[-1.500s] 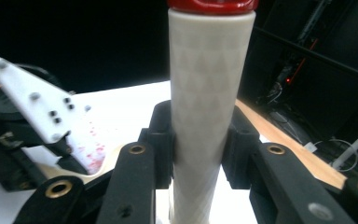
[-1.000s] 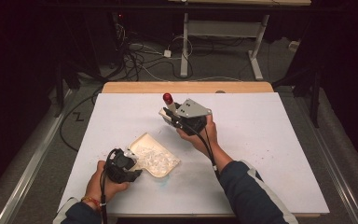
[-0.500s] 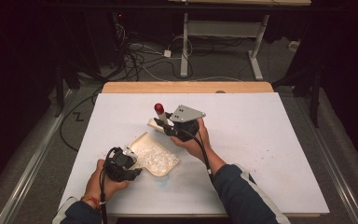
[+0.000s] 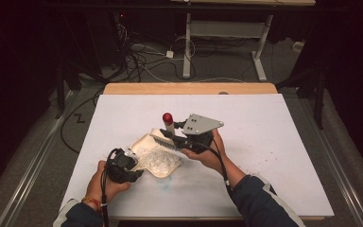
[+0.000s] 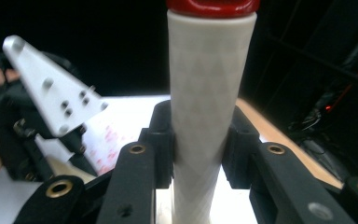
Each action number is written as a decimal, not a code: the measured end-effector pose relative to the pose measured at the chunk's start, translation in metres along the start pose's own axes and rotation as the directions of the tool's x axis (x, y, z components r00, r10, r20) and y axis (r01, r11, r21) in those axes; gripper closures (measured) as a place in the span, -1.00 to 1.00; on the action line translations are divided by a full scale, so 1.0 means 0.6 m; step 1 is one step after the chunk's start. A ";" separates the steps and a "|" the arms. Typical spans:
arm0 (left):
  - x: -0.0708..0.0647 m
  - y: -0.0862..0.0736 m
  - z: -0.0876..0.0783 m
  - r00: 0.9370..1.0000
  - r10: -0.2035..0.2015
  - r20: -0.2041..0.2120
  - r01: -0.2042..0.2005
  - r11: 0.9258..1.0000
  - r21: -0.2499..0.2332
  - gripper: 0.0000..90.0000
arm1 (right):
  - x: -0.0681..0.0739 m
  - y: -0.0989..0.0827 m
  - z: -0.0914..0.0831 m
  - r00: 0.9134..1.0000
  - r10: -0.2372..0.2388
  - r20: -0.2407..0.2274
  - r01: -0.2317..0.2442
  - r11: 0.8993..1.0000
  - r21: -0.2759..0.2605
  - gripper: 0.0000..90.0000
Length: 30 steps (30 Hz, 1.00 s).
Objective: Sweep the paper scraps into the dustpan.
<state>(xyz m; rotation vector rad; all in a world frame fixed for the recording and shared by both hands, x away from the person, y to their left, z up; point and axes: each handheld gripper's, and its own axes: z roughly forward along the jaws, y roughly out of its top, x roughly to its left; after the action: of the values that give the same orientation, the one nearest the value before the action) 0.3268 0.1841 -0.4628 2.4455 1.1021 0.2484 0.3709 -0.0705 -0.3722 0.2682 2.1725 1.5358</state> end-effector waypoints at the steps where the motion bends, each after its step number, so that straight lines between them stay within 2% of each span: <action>1: 0.001 0.000 0.000 1.000 0.000 0.001 0.000 1.000 0.001 0.41 | -0.004 0.002 -0.005 1.000 0.014 0.013 -0.014 1.000 -0.014 0.56; 5: 0.001 -0.001 -0.001 1.000 -0.004 0.002 0.004 1.000 -0.001 0.41 | -0.018 0.003 -0.012 0.996 0.030 0.088 -0.029 0.999 -0.014 0.56; 8: 0.001 -0.002 0.000 1.000 0.001 0.001 -0.001 1.000 0.006 0.41 | -0.024 -0.005 -0.005 0.994 0.032 0.103 -0.033 0.999 0.007 0.56; 13: -0.001 -0.001 0.002 1.000 0.004 -0.004 -0.004 1.000 0.009 0.41 | -0.017 -0.028 0.021 0.991 -0.016 0.131 0.001 0.994 0.110 0.56; 18: -0.003 0.000 0.005 1.000 0.002 -0.007 -0.002 1.000 0.009 0.41 | 0.011 -0.036 0.034 0.998 -0.023 0.063 0.017 0.995 0.096 0.56; 20: -0.004 0.001 0.003 1.000 0.005 -0.007 -0.005 1.000 0.007 0.41 | 0.024 -0.034 0.038 1.000 -0.010 0.020 0.008 0.997 0.076 0.56; 23: -0.003 0.001 0.002 1.000 0.005 -0.004 -0.005 1.000 0.005 0.41 | 0.039 -0.027 0.038 0.999 -0.021 -0.024 0.023 0.998 0.055 0.56; 25: -0.003 0.001 0.003 1.000 0.009 -0.005 -0.009 1.000 0.008 0.41 | 0.041 -0.020 0.033 0.998 -0.018 -0.057 0.020 0.999 0.035 0.56; 27: -0.003 0.001 0.004 1.000 0.008 -0.004 -0.008 1.000 0.007 0.41 | 0.040 -0.013 0.027 0.997 -0.013 -0.071 0.014 1.000 0.010 0.56; 30: -0.003 0.001 0.002 1.000 0.013 -0.004 -0.013 1.000 0.009 0.41 | 0.035 -0.001 0.016 0.999 -0.025 -0.042 0.025 1.000 -0.005 0.56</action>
<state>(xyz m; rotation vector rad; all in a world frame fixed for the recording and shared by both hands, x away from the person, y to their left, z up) 0.3263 0.1822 -0.4634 2.4619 1.0916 0.2530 0.3571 -0.0542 -0.3810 0.2087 2.1956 1.5459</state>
